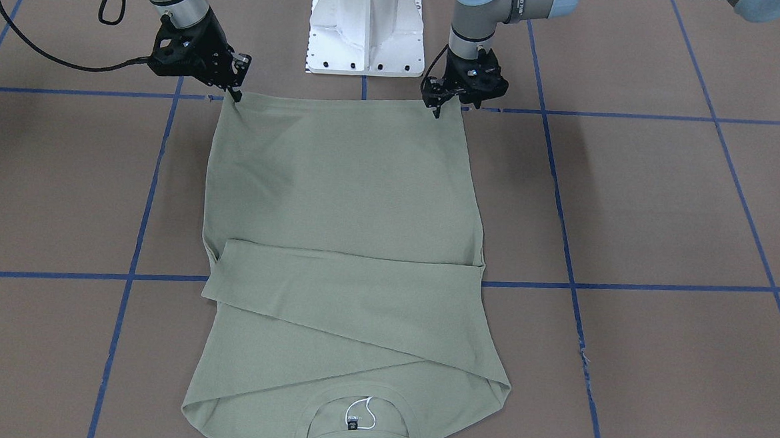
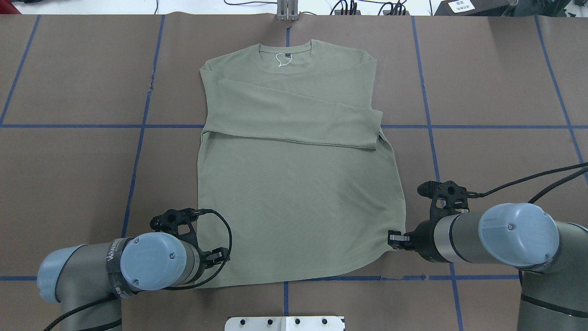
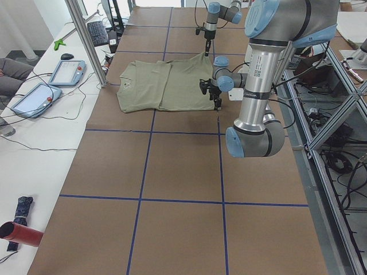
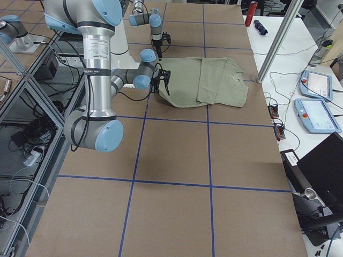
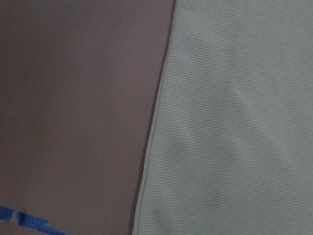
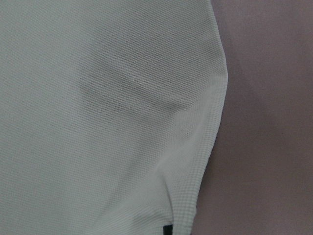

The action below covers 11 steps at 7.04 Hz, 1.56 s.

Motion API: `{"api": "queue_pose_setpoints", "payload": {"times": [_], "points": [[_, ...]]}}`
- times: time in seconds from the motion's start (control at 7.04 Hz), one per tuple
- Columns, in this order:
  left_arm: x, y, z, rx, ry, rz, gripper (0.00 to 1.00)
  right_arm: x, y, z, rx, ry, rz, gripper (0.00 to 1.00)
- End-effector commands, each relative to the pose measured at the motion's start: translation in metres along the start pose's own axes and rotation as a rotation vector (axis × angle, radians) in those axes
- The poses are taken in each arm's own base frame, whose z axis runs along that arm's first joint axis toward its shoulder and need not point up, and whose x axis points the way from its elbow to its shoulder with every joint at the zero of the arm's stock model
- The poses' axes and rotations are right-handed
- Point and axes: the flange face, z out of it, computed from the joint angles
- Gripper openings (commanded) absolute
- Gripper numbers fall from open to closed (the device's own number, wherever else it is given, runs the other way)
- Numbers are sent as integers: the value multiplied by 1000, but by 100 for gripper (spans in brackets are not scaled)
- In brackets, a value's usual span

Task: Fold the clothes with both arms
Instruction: 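Grasp both hem corners with the left and right grippers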

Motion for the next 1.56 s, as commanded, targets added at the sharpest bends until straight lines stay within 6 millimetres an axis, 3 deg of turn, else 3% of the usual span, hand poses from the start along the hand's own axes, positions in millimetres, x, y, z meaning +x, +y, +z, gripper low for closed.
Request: {"api": "queue_pose_setpoints", "payload": {"times": [0.0, 0.85, 1.28, 1.42], "points": [[-3, 0, 1, 1, -4, -4, 91, -2, -1, -1, 2, -4, 1, 0], [-2, 23, 8, -33, -14, 16, 79, -2, -4, -3, 5, -6, 3, 0], [-3, 33, 11, -44, -19, 16, 47, -2, -6, -5, 7, -9, 7, 0], [-3, 35, 12, -46, -19, 18, 31, -2, -6, -5, 4, -8, 9, 0]]}}
